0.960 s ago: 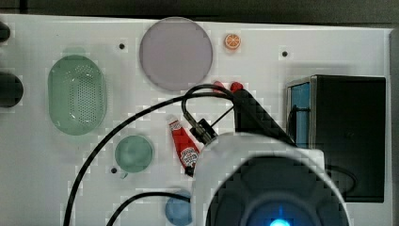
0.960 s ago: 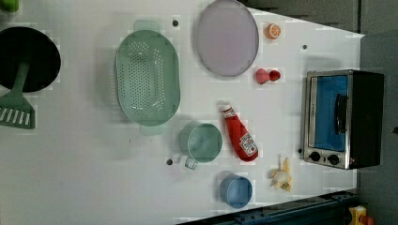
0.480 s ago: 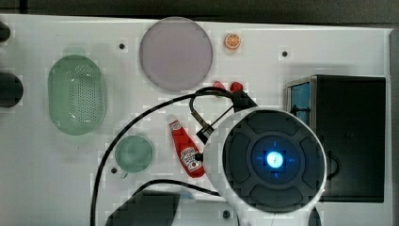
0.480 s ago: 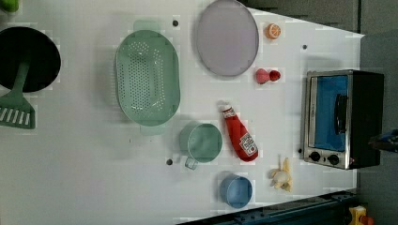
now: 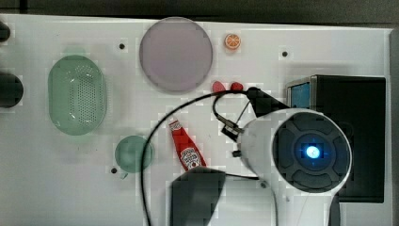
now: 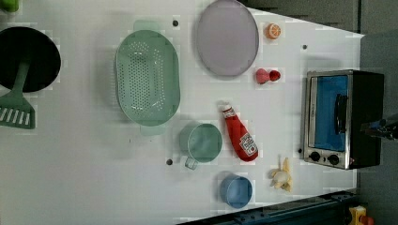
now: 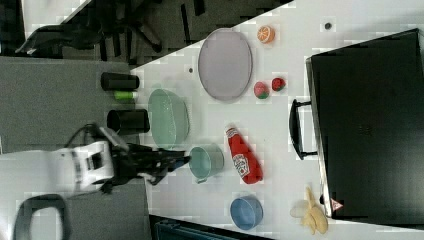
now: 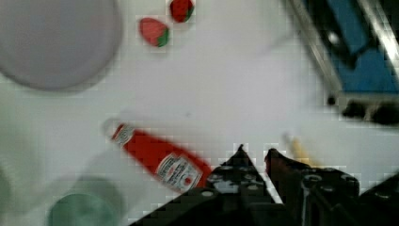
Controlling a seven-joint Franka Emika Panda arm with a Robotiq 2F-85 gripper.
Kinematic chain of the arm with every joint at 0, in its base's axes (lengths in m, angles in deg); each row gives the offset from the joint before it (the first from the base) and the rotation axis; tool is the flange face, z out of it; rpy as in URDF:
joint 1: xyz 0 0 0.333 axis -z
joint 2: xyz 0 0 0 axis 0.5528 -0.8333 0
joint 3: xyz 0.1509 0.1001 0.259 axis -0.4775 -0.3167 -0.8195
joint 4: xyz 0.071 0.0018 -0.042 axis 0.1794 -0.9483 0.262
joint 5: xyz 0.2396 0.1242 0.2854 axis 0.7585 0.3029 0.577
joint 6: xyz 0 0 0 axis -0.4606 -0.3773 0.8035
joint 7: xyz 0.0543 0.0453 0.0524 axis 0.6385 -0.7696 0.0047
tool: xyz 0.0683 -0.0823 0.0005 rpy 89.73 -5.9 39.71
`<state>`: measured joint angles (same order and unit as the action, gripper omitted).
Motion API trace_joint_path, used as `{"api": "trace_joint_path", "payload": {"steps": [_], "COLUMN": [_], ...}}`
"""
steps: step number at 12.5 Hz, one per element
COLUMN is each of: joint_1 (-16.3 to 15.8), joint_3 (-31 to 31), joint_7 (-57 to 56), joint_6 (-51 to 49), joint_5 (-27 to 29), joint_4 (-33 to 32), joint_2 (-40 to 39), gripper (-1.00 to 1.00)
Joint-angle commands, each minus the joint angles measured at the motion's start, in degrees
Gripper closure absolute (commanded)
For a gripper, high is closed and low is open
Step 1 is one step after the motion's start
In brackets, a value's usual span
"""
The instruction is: Flap open oven.
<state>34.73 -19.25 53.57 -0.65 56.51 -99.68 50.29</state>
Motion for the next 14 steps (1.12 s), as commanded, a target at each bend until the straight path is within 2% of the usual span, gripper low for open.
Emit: {"api": "trace_joint_path", "payload": {"steps": [1, 6, 14], "joint_1": [1.9, 2.9, 3.3], "joint_3": [4.8, 10.9, 15.6], "joint_7": [-17.5, -31.8, -34.8], "joint_6": [7.6, 20.1, 32.2], "joint_5": [-3.1, -4.6, -4.6], "joint_4": [-3.8, -6.0, -6.2], "joint_2": [-2.7, -7.9, -18.7], "gripper": [0.65, 0.65, 0.65]}}
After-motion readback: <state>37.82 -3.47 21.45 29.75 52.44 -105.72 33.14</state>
